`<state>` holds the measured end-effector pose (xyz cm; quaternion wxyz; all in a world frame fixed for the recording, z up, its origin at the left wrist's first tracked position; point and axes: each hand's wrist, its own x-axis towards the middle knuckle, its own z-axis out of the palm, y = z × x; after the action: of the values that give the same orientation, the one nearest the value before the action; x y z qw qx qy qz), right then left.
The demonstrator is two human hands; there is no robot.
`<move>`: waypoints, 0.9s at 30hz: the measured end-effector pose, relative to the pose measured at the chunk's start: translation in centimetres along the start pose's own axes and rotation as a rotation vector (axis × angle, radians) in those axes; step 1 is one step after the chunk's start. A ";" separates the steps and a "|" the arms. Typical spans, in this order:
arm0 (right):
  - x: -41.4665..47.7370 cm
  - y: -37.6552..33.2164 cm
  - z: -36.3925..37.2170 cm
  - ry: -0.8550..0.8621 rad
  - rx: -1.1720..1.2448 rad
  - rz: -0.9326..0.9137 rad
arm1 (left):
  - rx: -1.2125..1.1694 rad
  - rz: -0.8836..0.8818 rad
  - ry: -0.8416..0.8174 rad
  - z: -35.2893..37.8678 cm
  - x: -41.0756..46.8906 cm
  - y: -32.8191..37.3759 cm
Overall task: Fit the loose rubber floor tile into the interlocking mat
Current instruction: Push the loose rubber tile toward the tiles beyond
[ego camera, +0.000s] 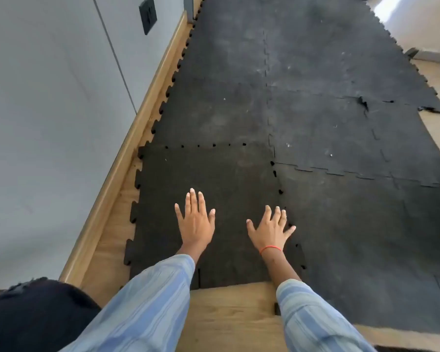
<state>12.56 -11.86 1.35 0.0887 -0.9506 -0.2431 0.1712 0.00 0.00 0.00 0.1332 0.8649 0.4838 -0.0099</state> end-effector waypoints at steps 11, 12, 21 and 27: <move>2.3 4.1 1.4 -0.138 0.055 0.229 | -0.218 -0.390 -0.273 2.7 -0.2 -7.0; 2.4 4.3 1.4 -0.131 0.052 0.246 | -0.226 -0.411 -0.286 2.8 -0.1 -7.5; 2.1 6.0 2.4 -0.076 -0.090 0.282 | -0.283 -0.719 -0.299 3.3 1.8 -10.6; 0.1 6.3 3.4 -0.041 -0.065 0.288 | -0.229 -0.699 -0.254 3.3 2.1 -11.1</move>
<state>14.14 -16.99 -3.39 0.0275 -0.9743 -0.1113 0.1937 -7.81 6.51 -5.92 0.2763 0.6194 0.7269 -0.1078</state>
